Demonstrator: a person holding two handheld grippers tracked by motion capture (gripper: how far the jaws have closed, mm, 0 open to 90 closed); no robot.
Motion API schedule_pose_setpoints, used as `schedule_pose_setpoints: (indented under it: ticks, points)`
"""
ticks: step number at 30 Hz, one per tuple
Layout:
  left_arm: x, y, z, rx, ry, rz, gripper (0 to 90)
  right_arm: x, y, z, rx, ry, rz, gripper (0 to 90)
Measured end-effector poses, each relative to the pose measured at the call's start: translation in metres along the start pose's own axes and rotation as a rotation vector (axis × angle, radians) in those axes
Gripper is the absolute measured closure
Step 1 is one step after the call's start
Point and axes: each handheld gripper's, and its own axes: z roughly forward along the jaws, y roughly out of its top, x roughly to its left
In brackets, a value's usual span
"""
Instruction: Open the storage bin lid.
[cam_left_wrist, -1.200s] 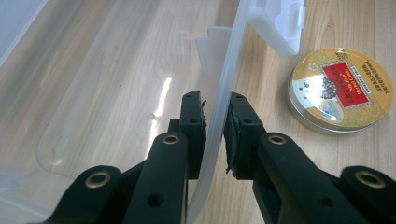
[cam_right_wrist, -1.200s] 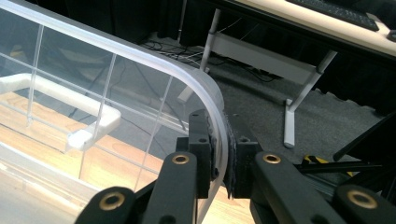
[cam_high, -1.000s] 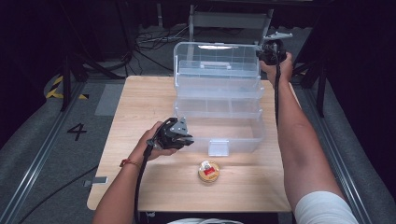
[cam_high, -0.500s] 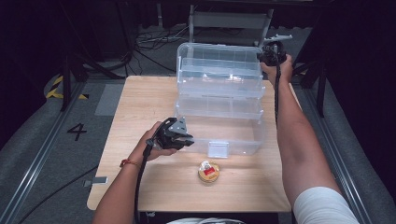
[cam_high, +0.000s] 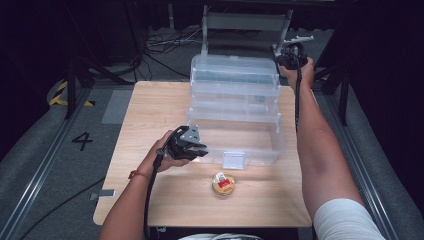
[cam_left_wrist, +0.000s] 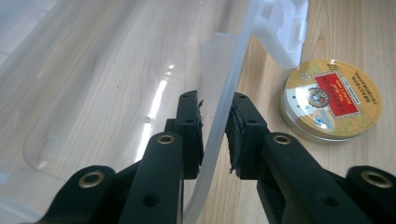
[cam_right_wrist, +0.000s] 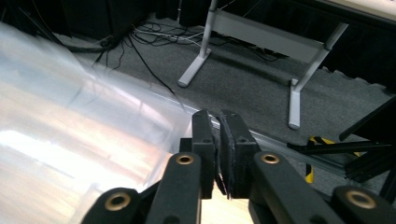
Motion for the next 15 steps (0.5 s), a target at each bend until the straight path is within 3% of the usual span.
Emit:
schedule_pose_setpoints:
  ticks: [1,2,5,10,15]
  points:
    - [0.001,0.0,0.001,-0.007,-0.031,-0.012,76.6,-0.001,0.0,-0.001,0.0,-0.003,-0.01,85.8]
    - [0.001,0.0,0.001,-0.007,-0.026,0.002,78.9,-0.002,0.0,-0.003,-0.001,-0.007,-0.01,85.8]
    - [0.003,-0.001,0.002,-0.023,-0.041,-0.019,79.9,-0.007,-0.001,-0.009,-0.006,-0.014,-0.001,84.9]
    - [0.003,-0.001,0.002,-0.023,-0.042,-0.018,79.8,-0.011,-0.004,-0.019,-0.012,-0.018,-0.01,83.4]
    - [0.003,-0.001,0.002,-0.017,-0.042,-0.02,79.6,-0.013,-0.008,-0.033,-0.031,0.004,-0.013,81.6]
